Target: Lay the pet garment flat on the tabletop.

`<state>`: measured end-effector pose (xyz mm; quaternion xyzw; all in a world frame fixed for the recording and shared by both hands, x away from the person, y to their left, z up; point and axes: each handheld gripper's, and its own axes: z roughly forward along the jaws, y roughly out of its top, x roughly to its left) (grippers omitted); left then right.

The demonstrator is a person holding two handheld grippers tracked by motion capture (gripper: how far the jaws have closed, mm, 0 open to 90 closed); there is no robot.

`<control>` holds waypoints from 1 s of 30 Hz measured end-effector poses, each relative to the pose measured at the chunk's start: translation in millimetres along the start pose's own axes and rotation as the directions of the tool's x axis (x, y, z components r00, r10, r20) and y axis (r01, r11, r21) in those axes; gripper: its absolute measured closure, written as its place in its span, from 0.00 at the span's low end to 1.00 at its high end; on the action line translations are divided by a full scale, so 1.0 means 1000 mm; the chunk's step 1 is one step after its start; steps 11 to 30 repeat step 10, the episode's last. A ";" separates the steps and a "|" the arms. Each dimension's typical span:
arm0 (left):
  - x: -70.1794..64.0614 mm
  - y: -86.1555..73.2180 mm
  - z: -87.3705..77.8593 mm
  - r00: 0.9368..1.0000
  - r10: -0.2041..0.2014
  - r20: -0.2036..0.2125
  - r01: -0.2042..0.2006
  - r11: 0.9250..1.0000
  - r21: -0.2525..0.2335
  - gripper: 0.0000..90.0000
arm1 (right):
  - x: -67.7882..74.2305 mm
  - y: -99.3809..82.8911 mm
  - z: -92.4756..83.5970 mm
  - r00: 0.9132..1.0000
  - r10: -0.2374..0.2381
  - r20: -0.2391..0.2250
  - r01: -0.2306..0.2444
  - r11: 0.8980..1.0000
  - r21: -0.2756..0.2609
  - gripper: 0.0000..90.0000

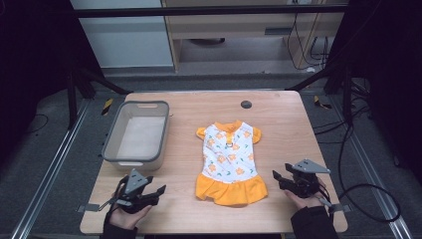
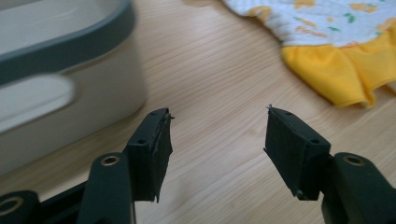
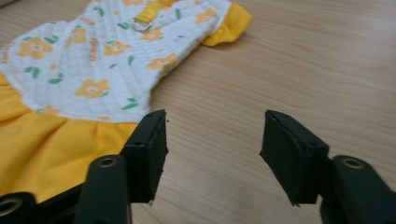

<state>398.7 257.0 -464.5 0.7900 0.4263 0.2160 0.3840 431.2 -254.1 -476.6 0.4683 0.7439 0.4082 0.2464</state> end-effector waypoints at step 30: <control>0.030 -0.023 -0.017 0.993 -0.092 -0.067 0.092 0.996 -0.007 0.36 | -0.017 -0.009 -0.001 0.997 0.035 0.066 -0.035 0.999 -0.002 0.24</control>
